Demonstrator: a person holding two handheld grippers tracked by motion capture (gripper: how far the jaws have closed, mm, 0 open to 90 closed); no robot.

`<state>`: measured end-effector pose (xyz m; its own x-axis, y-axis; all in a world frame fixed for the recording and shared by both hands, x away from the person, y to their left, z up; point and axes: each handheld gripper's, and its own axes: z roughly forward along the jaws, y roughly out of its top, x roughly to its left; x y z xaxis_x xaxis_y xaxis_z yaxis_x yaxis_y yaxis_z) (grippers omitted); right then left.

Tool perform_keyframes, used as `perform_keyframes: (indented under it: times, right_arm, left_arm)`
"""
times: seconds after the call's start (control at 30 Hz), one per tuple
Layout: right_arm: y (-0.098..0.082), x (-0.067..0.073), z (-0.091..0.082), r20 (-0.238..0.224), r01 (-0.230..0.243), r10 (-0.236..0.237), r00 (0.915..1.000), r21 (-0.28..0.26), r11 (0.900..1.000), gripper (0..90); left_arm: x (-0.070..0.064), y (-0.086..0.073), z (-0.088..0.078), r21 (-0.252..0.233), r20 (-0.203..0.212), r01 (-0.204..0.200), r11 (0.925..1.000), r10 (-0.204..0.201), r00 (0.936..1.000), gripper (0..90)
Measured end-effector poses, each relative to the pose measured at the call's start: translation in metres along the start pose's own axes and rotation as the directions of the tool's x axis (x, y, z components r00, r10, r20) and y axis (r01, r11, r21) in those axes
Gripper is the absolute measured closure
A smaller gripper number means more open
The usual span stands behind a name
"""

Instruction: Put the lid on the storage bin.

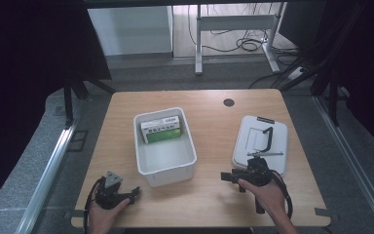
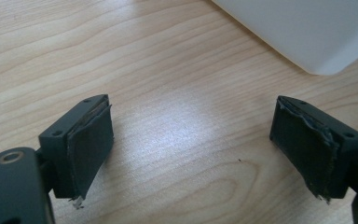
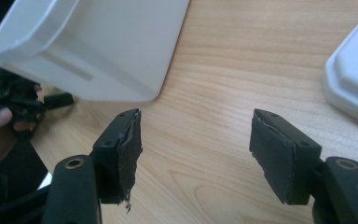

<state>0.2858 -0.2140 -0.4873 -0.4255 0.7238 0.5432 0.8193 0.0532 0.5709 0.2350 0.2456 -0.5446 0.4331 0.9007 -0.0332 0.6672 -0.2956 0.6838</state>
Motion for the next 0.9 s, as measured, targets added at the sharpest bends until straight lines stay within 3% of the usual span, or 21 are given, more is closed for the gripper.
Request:
perform_keyframes:
  times: [0.43,0.6,0.67,0.9]
  right_arm:
    - [0.001,0.002,0.000,0.016,0.017,-0.017,0.9997,0.015,1.000,32.6]
    - [0.000,0.006,0.005,0.025,0.060,-0.061,0.9978,0.031,0.998,29.0]
    - [0.000,0.006,0.006,0.028,0.056,-0.058,0.9979,0.044,0.997,29.1]
    - [0.003,0.009,0.003,0.039,0.056,-0.057,0.9976,0.019,0.998,29.6]
  left_arm:
    - [0.000,0.002,0.002,0.001,0.013,-0.014,0.9999,0.014,0.9998,13.1]
    - [0.000,0.003,0.003,0.003,0.014,-0.016,0.9999,0.016,0.9998,12.7]
    - [0.000,0.003,0.003,0.003,0.014,-0.016,0.9999,0.016,0.9998,12.7]
    - [0.000,0.003,0.003,0.003,0.013,-0.016,0.9999,0.016,0.9998,13.1]
